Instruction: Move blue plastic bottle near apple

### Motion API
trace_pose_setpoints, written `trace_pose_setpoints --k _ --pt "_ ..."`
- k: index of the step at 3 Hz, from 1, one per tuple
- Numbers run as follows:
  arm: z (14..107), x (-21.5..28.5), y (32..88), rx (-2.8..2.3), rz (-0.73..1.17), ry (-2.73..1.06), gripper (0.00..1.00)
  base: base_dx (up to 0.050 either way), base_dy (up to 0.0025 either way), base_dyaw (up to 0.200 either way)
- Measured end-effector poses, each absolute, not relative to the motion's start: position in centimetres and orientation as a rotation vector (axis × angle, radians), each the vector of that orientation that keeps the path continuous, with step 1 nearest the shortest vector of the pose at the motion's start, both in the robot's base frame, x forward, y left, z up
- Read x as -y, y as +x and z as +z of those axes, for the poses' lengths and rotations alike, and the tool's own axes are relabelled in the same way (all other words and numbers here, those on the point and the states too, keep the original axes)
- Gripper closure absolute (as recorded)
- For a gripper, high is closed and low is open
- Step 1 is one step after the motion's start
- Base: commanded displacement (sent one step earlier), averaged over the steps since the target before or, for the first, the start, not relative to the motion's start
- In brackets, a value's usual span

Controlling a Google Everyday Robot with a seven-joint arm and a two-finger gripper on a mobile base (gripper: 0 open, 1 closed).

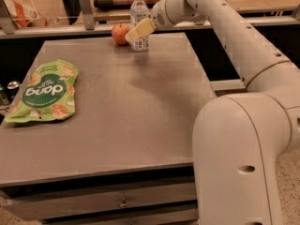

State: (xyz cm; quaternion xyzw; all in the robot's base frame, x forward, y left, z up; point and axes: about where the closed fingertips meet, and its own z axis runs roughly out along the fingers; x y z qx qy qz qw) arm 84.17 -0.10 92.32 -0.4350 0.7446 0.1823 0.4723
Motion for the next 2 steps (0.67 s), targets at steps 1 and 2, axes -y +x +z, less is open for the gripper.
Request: trace_pose_setpoints --k 1,2 --pt "92.03 3.52 82.81 -1.865 0.453 -1.104 0.0 0.0 0.0 0.0" --pt "91.97 3.98 82.59 -1.871 0.456 -1.111 0.0 0.0 0.0 0.0"
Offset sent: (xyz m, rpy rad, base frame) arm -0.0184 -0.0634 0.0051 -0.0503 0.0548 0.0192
